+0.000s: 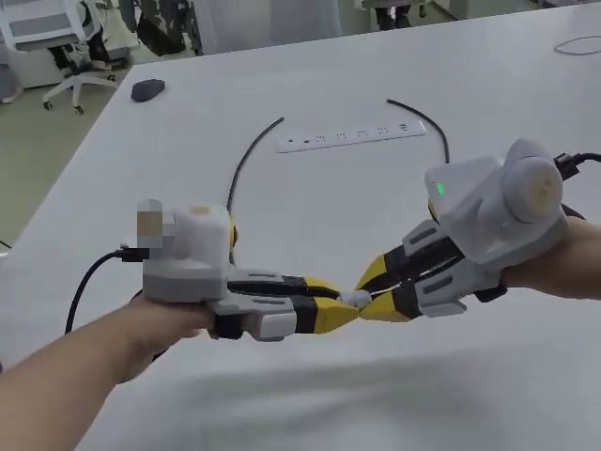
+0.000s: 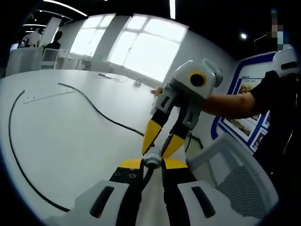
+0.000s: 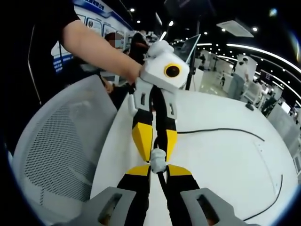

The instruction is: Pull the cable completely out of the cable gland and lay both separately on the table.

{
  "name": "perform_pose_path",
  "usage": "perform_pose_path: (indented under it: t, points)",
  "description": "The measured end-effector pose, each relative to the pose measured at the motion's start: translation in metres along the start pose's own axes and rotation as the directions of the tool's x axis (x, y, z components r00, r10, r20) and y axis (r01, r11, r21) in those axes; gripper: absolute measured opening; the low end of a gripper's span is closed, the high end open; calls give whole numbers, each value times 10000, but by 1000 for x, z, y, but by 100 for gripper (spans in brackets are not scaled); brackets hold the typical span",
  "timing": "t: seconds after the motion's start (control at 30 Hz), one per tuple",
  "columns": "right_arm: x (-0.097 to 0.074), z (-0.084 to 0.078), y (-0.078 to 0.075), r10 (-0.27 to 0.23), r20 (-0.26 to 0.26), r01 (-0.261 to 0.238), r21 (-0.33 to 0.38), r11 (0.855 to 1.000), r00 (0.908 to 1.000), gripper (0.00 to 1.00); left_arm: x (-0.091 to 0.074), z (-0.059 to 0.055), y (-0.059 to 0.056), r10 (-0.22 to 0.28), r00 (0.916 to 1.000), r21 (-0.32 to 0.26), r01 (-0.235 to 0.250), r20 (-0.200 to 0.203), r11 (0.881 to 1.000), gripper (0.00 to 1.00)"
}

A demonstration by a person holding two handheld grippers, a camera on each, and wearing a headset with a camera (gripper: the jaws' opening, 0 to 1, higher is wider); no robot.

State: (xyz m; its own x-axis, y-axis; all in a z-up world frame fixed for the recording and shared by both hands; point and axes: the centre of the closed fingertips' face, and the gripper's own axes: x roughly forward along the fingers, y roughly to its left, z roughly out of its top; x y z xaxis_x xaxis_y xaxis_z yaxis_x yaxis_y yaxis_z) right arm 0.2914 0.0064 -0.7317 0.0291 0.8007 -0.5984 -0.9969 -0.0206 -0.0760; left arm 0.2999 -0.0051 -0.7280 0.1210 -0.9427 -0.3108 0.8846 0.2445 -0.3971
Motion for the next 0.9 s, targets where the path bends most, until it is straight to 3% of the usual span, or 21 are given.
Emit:
perform_pose_path:
  t: [0.23, 0.3, 0.37, 0.43, 0.57, 0.67, 0.7, 0.73, 0.77, 0.87, 0.9]
  points:
    - [-1, 1, 2, 95, 201, -102, 336, 9994, 9998, 8, -1, 2, -1, 79, 10000, -90, -79, -31, 9999, 15]
    - [-3, 3, -1, 22, 238, -30, 338, 9994, 9997, 8, -2, 4, -2, 153, 9999, 166, -155, 68, 9997, 15]
    - [-3, 4, 1, 195, 199, -217, 1147, 9932, 9996, 9, -3, 6, -3, 130, 9999, 491, -133, 67, 9987, 15]
    - [-4, 5, -2, 185, 341, -225, 1232, 9921, 9992, 9, -4, 7, -5, 152, 9998, 659, -157, 84, 9977, 15]
    - [-6, 11, 0, 725, 1101, -1026, 2995, 9486, 9913, 9, -7, 11, -8, 98, 9999, 1337, -100, 19, 9910, 15]
    - [-8, 10, 2, 1118, 1373, -1550, 3621, 9192, 9842, 9, -7, 13, -9, 55, 10000, 1755, -49, -26, 9845, 15]
    - [-8, 11, 6, 1416, 1494, -1912, 4044, 8944, 9786, 9, -7, 11, -11, -42, 9998, 1980, 82, -208, 9802, 15]
    - [-8, 11, 6, 1536, 1618, -2085, 4154, 8854, 9748, 9, -7, 11, -12, -78, 9998, 2027, 118, -202, 9792, 15]
    - [-8, 10, 8, 1737, 1758, -2355, 4429, 8651, 9690, 9, -6, 8, -12, -126, 9994, 2135, 192, -319, 9768, 15]
    - [-9, 9, 8, 1849, 1896, -2529, 4519, 8555, 9643, 8, -5, 8, -13, -141, 9991, 2256, 227, -398, 9740, 15]
    - [-10, 9, 8, 1929, 2016, -2679, 4722, 8398, 9603, 8, -5, 8, -13, -160, 9991, 2252, 246, -397, 9740, 15]
